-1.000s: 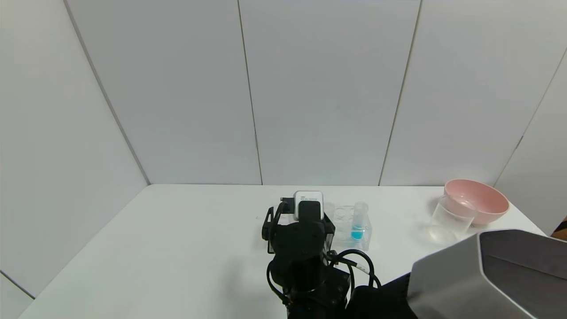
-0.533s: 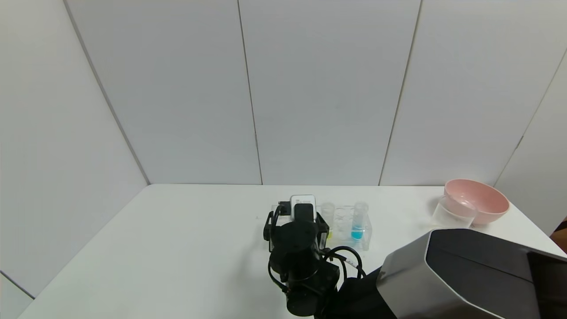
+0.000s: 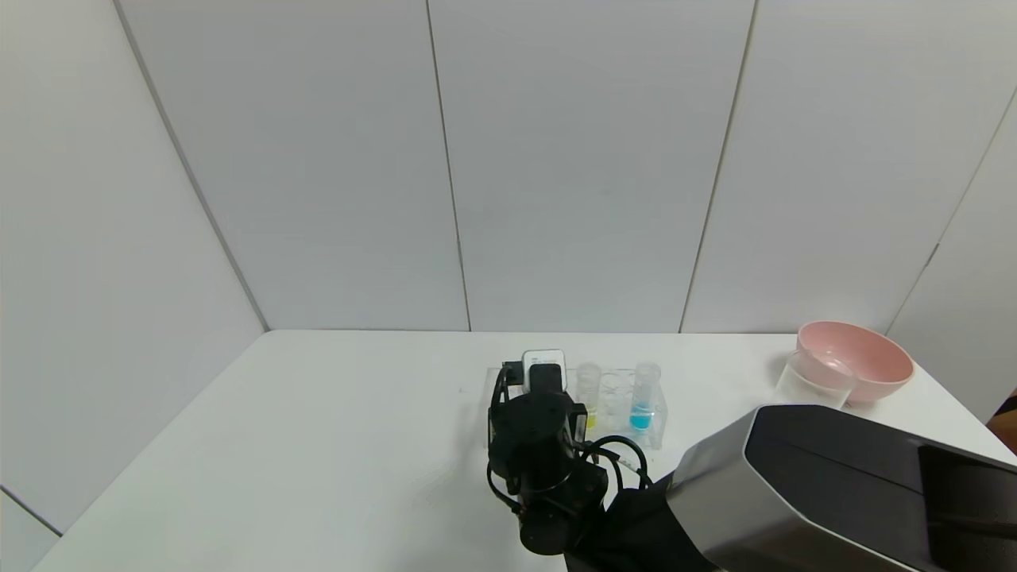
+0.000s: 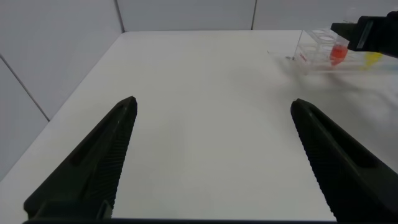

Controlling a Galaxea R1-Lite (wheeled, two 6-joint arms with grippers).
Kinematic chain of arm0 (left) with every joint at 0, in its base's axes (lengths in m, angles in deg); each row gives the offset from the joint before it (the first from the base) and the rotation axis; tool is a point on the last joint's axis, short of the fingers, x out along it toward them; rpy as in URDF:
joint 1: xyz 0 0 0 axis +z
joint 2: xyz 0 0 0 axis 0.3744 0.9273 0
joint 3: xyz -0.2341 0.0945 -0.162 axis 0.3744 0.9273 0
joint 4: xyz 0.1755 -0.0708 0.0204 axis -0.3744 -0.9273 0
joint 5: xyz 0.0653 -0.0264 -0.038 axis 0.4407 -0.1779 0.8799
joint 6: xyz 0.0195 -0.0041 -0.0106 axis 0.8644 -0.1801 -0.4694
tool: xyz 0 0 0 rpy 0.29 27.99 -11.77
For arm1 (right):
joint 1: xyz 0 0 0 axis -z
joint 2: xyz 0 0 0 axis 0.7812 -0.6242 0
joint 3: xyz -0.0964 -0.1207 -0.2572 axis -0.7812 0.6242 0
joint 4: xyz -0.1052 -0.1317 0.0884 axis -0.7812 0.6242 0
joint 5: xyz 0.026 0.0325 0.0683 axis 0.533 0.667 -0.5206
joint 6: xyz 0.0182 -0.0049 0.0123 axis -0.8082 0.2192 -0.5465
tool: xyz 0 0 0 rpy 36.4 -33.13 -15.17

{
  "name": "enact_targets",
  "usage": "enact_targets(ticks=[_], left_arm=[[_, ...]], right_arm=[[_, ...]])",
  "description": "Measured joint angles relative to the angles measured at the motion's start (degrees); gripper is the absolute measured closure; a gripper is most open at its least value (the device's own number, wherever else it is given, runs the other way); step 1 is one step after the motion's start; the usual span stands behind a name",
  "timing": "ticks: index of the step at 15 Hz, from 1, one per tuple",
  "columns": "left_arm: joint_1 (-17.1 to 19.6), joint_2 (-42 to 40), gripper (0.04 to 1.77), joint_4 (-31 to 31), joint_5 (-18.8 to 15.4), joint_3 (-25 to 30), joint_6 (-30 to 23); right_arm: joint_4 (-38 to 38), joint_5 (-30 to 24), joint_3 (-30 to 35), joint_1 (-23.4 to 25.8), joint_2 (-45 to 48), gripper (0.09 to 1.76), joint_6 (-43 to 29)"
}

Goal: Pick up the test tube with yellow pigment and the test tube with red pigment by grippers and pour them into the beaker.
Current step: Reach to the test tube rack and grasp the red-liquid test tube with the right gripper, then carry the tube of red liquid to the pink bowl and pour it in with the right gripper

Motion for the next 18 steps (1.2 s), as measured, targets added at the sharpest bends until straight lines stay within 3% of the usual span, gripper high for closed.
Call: enact_targets(ticks=[3,4,12,18], left_arm=[[0.0,0.0,0.05,0.0,0.0,0.0,0.0],[0.0,0.0,0.05,0.0,0.0,0.0,0.0],[0.0,0.0,0.05,0.0,0.0,0.0,0.0],[0.0,0.0,0.05,0.0,0.0,0.0,0.0]], right_arm=[[0.0,-0.1,-0.2,0.1,-0.4,1.13,0.0],[0.1,-0.1,-0.2,0.1,-0.4,1.36,0.0],[-0.4,0.0,-1.2,0.2,1.5,1.36,4.2],[-0.1,-2.7,-3.2,0.6,9.3,1.36,9.4]])
